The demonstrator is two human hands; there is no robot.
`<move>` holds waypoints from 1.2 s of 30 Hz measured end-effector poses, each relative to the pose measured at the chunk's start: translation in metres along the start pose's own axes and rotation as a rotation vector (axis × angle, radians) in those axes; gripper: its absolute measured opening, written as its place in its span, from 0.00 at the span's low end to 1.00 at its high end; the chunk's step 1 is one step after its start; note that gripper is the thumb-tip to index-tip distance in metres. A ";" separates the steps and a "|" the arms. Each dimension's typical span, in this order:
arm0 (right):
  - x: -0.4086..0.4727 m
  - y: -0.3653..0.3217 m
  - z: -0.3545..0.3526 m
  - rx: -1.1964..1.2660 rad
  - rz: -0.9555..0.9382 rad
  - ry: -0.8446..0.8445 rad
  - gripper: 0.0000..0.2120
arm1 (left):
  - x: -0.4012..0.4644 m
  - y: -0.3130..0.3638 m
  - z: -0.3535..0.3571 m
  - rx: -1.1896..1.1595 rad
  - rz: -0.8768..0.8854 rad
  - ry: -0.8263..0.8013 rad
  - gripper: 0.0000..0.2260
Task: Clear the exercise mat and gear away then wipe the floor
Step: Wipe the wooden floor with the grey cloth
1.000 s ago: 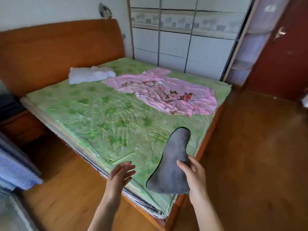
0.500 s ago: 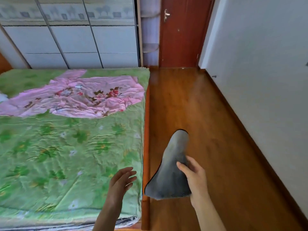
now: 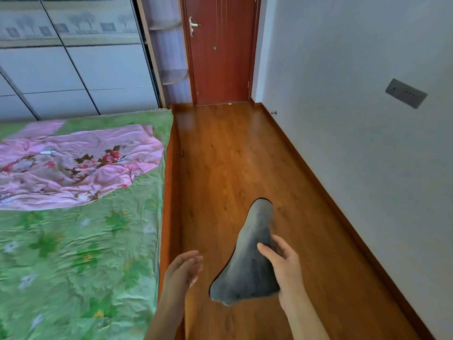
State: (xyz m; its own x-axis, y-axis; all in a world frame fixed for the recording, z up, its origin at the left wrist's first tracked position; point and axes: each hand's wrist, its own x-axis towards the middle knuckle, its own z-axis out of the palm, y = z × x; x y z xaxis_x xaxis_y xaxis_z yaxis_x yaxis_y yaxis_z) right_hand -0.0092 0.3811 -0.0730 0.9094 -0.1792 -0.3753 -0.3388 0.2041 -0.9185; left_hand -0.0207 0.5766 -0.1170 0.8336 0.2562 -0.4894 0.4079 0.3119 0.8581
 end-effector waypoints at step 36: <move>0.433 -0.193 -0.053 -0.011 -0.101 0.043 0.07 | 0.341 0.158 0.340 0.094 0.030 -0.050 0.10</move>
State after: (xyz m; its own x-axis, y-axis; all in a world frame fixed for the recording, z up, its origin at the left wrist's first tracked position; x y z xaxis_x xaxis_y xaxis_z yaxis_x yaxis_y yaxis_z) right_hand 0.4370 0.2128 -0.0650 0.9281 -0.2396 -0.2851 -0.2484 0.1718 -0.9533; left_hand 0.4543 0.4024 -0.0954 0.8623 0.2175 -0.4573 0.4141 0.2171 0.8840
